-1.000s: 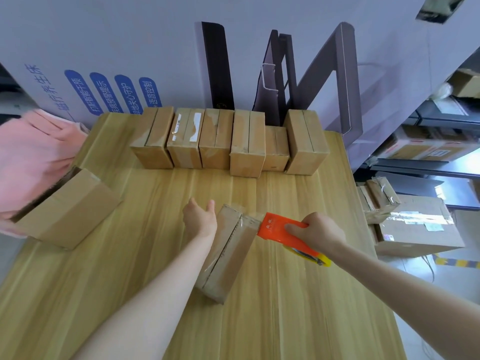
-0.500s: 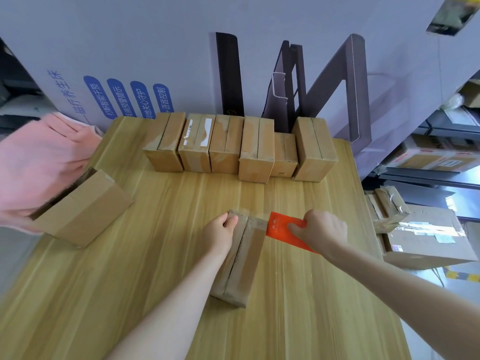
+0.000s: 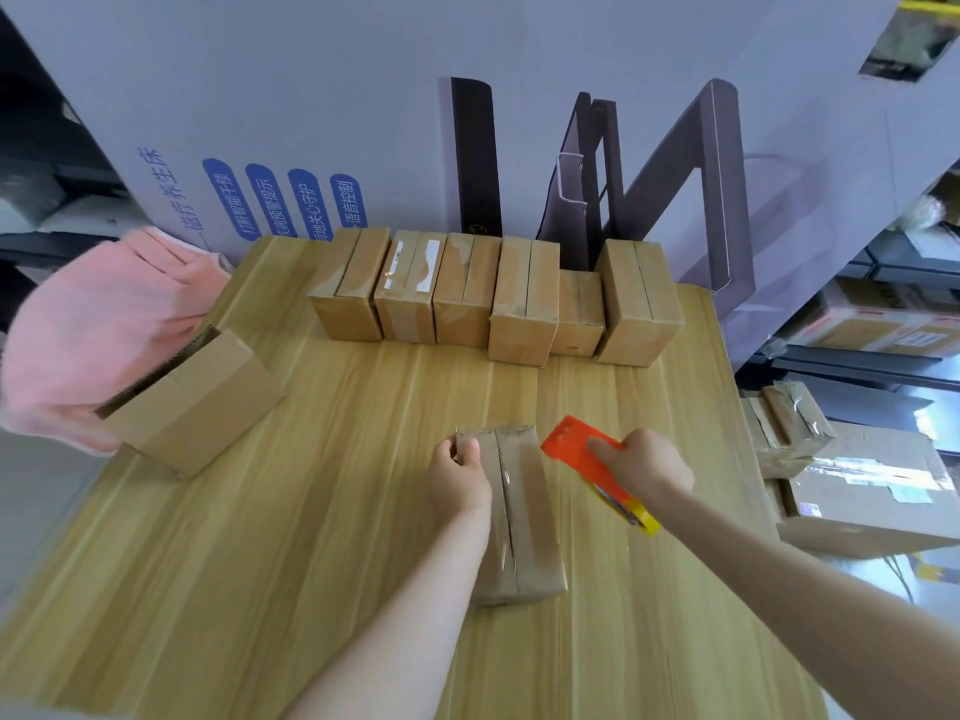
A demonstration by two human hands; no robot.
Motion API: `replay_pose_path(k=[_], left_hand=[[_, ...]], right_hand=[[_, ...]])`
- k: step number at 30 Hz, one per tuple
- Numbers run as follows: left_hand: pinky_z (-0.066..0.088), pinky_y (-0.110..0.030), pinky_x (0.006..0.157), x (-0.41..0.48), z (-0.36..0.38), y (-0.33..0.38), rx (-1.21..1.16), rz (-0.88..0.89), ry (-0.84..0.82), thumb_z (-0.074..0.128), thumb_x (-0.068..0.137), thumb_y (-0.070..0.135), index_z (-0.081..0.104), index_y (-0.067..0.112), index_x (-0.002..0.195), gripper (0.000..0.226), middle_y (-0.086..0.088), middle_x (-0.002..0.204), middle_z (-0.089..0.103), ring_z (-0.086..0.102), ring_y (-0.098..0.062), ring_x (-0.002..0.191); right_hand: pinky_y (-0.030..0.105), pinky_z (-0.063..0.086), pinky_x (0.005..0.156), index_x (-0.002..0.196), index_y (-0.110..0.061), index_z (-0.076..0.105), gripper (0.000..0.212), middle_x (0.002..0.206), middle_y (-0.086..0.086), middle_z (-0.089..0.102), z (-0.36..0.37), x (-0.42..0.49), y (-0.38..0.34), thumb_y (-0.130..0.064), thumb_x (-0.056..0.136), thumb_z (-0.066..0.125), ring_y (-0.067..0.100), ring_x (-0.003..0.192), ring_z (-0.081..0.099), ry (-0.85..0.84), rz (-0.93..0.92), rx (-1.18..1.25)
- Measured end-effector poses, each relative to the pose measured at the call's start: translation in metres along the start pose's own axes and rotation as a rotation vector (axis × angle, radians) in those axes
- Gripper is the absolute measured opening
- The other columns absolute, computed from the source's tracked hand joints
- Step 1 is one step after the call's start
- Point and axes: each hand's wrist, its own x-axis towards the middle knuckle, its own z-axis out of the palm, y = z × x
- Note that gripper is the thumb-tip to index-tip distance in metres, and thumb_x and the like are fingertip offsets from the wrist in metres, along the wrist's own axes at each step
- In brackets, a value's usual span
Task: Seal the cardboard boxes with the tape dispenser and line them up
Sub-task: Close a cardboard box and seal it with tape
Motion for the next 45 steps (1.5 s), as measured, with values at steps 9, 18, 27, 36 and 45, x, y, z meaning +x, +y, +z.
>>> replay_pose_path(k=[9,18,27,36,45], left_hand=[[0.047,-0.033,0.083,-0.025,0.01,0.0,-0.273,-0.188,0.082,0.053,0.095,0.022,0.055,0.01,0.119,0.028,-0.011,0.112,0.064,0.06,-0.028,0.093],[0.035,-0.014,0.096,-0.009,-0.01,-0.002,0.66,0.866,-0.261,0.048,0.096,0.012,0.059,0.017,0.13,0.035,0.001,0.132,0.058,0.051,-0.018,0.123],[0.042,-0.028,0.075,-0.001,0.008,0.038,1.06,0.695,-0.394,0.049,0.09,0.009,0.049,0.029,0.13,0.045,0.007,0.132,0.048,0.052,-0.016,0.112],[0.046,-0.032,0.084,0.004,0.017,0.055,1.199,0.585,-0.45,0.061,0.086,0.016,0.049,0.032,0.133,0.051,0.001,0.136,0.045,0.047,-0.021,0.123],[0.046,-0.029,0.085,0.014,-0.032,-0.001,0.775,0.501,-0.233,0.049,0.095,0.043,0.056,0.027,0.131,0.04,0.002,0.125,0.063,0.058,-0.02,0.113]], right_hand=[[0.027,0.036,0.05,0.063,-0.005,0.055,0.048,0.058,0.008,0.051,-0.02,-0.059,0.014,-0.046,0.086,0.066,0.02,0.053,0.047,0.008,0.167,0.882],[0.034,0.047,0.06,0.069,-0.006,0.058,0.045,0.068,0.011,0.059,-0.009,-0.07,0.013,-0.048,0.085,0.066,0.025,0.061,0.056,-0.052,0.241,0.996],[0.035,0.05,0.062,0.073,-0.006,0.061,0.044,0.068,0.011,0.062,-0.008,-0.067,0.013,-0.048,0.084,0.067,0.025,0.061,0.059,-0.069,0.22,0.989],[0.028,0.045,0.053,0.071,-0.006,0.061,0.042,0.065,0.009,0.061,-0.01,-0.071,0.01,-0.046,0.085,0.067,0.022,0.057,0.057,-0.06,0.191,0.984],[0.033,0.047,0.06,0.074,-0.004,0.061,0.045,0.07,0.012,0.061,-0.01,-0.066,0.013,-0.048,0.084,0.068,0.026,0.062,0.058,-0.083,0.212,0.981]])
